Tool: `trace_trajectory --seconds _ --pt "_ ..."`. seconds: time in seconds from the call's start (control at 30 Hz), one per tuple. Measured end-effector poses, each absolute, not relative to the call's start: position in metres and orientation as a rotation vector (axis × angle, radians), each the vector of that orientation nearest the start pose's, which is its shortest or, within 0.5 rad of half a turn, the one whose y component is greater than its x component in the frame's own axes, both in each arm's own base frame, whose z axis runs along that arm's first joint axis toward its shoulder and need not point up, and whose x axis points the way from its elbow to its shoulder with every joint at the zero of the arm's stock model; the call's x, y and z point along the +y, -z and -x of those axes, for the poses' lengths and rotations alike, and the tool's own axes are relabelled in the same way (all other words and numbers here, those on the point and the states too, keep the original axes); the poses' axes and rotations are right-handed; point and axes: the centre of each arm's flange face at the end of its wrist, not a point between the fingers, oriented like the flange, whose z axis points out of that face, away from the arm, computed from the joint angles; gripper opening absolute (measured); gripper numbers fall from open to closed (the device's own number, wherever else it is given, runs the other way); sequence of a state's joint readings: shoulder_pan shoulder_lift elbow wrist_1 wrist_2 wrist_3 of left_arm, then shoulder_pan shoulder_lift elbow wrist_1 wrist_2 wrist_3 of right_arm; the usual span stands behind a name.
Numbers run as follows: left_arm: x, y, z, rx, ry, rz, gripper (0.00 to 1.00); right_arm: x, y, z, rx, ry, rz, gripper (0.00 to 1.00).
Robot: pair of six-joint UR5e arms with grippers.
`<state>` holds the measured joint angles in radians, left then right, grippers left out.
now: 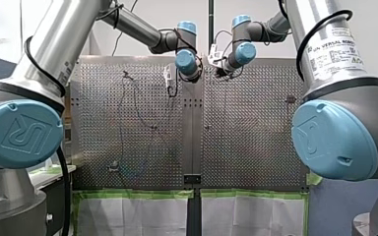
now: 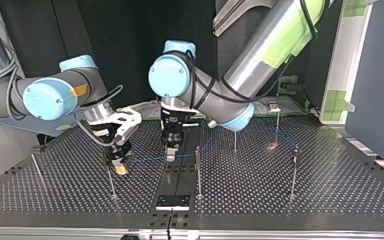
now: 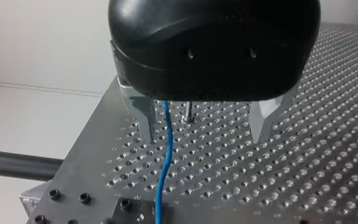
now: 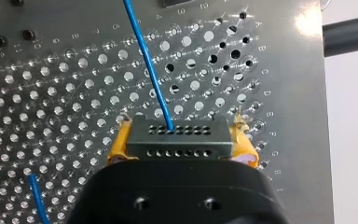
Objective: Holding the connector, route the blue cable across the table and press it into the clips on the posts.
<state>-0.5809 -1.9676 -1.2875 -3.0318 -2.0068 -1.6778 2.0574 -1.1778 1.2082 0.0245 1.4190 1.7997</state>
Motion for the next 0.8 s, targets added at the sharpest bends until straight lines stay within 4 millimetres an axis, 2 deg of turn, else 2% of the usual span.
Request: trace_trajectory --seconds 0.27,0.6,0.8 --pt "-0.436 -0.403 -0.514 1.577 0.179 -0.017 1.0 -0.503 -0.438 -0.434 1.49 2.404 2.25 0.0" --pt "-0.43 -0.434 -0.537 1.504 0.196 0.022 1.0 -0.503 -0.438 -0.434 1.489 2.404 2.252 0.0" --pt "-0.428 -0.421 -0.551 1.532 0.193 0.001 1.0 -0.503 -0.438 -0.434 1.49 2.404 2.252 0.0"
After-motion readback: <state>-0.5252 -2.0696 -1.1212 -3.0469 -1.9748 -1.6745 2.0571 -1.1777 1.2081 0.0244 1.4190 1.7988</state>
